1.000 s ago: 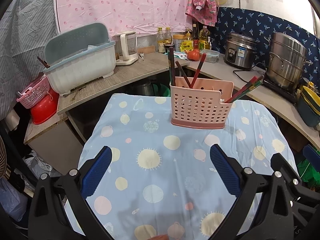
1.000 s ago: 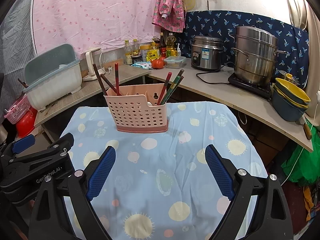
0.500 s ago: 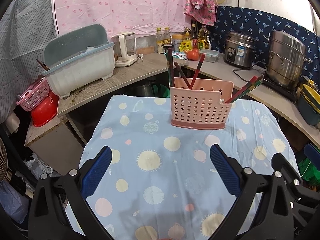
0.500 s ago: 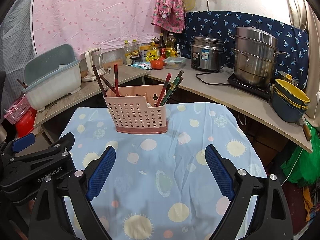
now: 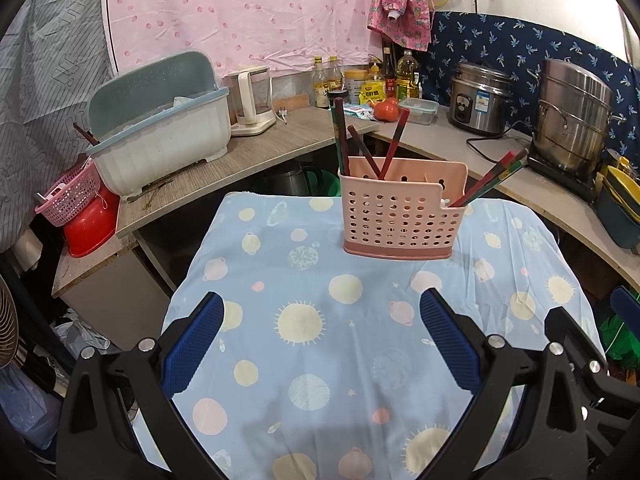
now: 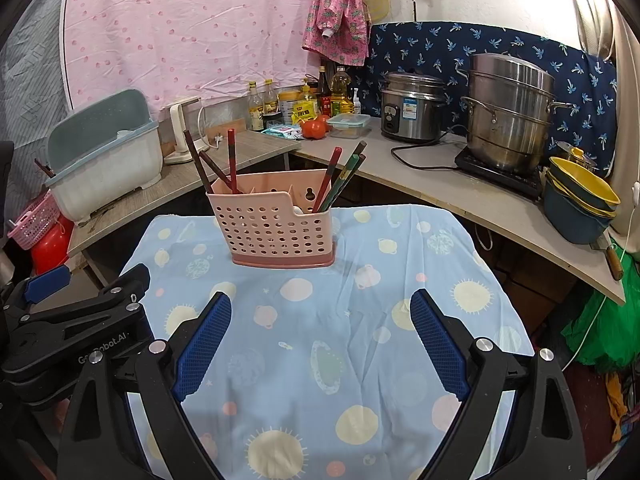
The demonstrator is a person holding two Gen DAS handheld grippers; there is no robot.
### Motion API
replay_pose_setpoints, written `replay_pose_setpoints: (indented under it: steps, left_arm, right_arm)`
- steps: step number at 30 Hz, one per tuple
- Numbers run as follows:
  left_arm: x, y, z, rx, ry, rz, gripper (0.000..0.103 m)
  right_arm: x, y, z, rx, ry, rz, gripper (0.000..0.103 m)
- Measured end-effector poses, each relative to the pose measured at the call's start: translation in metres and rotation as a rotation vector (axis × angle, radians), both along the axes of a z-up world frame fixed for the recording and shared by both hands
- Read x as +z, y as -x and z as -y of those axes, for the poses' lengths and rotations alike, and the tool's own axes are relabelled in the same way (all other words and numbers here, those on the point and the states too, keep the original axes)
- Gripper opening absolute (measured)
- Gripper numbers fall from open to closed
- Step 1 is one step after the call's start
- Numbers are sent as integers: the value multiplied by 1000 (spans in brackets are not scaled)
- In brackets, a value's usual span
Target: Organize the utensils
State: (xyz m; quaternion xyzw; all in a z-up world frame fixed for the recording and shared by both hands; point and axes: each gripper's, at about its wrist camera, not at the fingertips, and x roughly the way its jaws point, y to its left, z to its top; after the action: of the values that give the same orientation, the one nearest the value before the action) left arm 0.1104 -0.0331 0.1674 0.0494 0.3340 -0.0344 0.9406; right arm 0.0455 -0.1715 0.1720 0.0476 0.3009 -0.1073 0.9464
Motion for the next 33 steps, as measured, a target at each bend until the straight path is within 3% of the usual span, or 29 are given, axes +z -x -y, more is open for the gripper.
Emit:
replay_pose_setpoints:
  steps: [33]
  left_arm:
    - [-2,1,1,2,-14,-4,94]
  right_arm:
    - [1,1,0,-2,2,1,87]
